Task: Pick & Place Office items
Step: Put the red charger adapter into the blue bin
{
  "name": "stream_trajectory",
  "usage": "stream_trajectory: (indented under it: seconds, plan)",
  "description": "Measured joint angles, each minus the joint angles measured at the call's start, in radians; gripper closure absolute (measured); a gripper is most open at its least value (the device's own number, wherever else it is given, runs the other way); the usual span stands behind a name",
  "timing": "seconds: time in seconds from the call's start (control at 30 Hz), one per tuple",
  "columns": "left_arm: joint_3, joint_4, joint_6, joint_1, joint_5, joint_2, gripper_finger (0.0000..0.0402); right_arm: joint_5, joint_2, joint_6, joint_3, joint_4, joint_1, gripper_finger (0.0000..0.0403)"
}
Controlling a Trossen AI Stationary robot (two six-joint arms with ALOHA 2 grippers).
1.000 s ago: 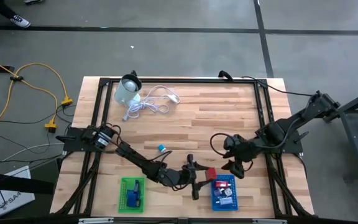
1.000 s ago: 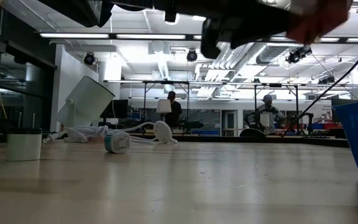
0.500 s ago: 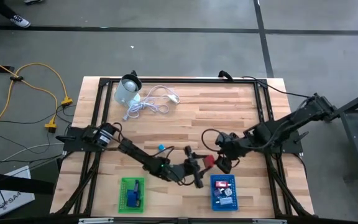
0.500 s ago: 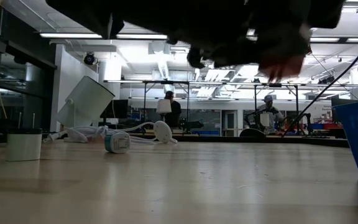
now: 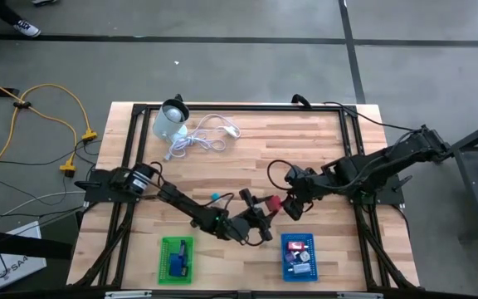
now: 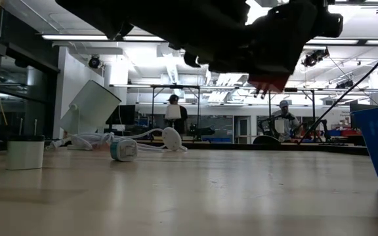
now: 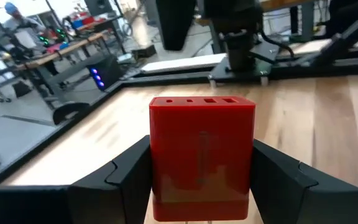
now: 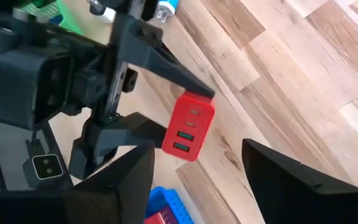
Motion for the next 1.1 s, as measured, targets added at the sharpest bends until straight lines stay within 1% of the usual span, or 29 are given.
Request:
stream_trajectory:
  seconds: [0.17,0.33,0.5,0.9,1.1]
  plan:
    - [0.000,0.009,0.017,0.000,-0.020,-0.009,0.0190,0.022,0.000,-0.008,0.000,0.000,-0.002,0.0174]
    - [0.000,0.073,0.075,0.012,-0.036,-0.010,0.0190,0.058,0.000,-0.008,0.000,0.000,-0.002,0.0174]
    - [0.000,0.107,0.112,0.030,-0.038,-0.011,0.0190,0.061,0.000,-0.012,0.000,0.010,-0.002,0.0174]
    - [0.000,0.107,0.116,0.053,-0.038,-0.011,0.0190,0.136,0.000,-0.012,0.000,0.026,-0.006,0.0174]
    - [0.000,0.111,0.115,0.053,-0.038,-0.011,0.0190,0.147,0.000,-0.012,0.000,0.025,-0.009,0.0174]
